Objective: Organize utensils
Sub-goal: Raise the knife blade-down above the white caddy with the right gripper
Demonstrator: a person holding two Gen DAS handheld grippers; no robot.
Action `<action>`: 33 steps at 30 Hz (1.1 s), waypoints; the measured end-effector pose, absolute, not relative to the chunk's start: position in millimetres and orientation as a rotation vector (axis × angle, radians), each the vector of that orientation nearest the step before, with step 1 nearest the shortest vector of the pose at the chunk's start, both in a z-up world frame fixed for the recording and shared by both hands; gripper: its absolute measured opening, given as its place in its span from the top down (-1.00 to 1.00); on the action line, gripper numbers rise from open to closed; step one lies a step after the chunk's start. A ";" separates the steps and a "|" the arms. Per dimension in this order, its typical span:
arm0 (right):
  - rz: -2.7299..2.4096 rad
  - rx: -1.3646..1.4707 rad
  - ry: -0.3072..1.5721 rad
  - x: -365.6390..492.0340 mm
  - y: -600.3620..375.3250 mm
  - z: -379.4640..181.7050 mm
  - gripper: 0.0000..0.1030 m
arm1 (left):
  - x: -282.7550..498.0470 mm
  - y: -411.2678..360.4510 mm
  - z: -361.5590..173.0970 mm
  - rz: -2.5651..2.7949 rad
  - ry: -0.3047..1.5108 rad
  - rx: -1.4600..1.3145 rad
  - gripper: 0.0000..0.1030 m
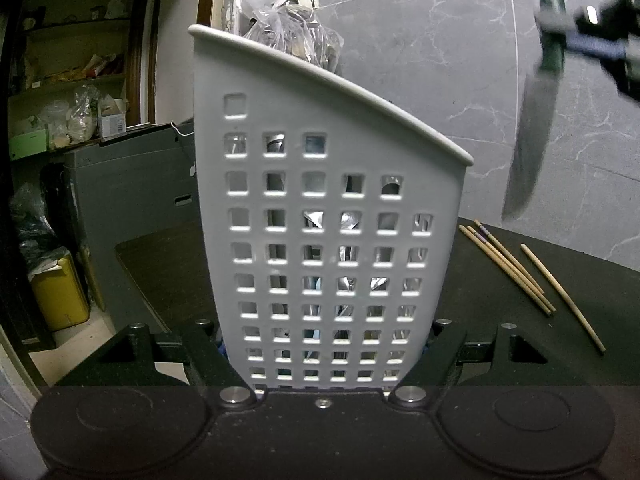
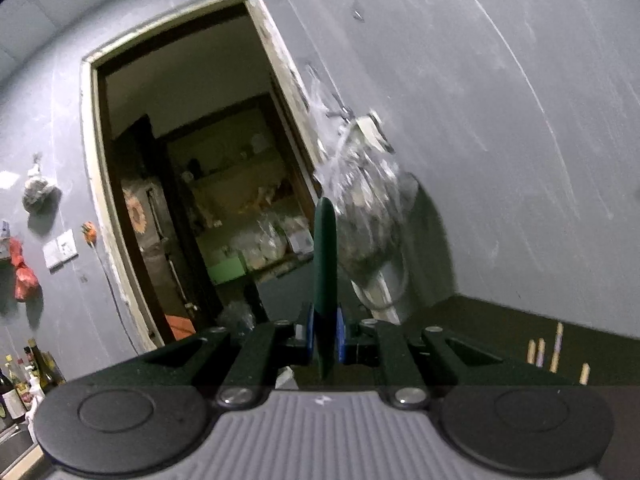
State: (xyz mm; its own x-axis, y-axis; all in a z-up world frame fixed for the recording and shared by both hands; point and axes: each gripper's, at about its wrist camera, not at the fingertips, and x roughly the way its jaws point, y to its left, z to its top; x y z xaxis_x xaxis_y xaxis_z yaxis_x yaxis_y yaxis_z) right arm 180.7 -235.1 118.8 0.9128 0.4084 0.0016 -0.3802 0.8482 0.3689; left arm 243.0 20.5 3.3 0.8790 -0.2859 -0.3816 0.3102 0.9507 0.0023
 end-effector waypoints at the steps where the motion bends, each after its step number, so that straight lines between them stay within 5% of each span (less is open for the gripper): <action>1: 0.424 0.367 0.058 179.1 -232.8 123.0 0.76 | 243.1 20.7 3.2 -0.311 0.388 0.064 -0.48; 20: 0.558 0.055 -0.238 161.4 -122.4 155.3 0.76 | 242.7 19.4 3.8 -0.308 0.389 0.065 -0.47; 33: 0.572 0.084 -0.128 183.9 -105.8 128.9 0.75 | 242.7 19.2 3.9 -0.308 0.389 0.064 -0.47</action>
State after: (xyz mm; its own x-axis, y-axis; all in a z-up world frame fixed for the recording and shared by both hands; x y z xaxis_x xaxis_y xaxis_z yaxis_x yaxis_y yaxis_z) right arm 183.9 -105.8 128.9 0.8331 0.5339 0.1443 -0.5444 0.8377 0.0434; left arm 242.7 19.2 3.9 0.8795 -0.2836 -0.3822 0.3079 0.9514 0.0025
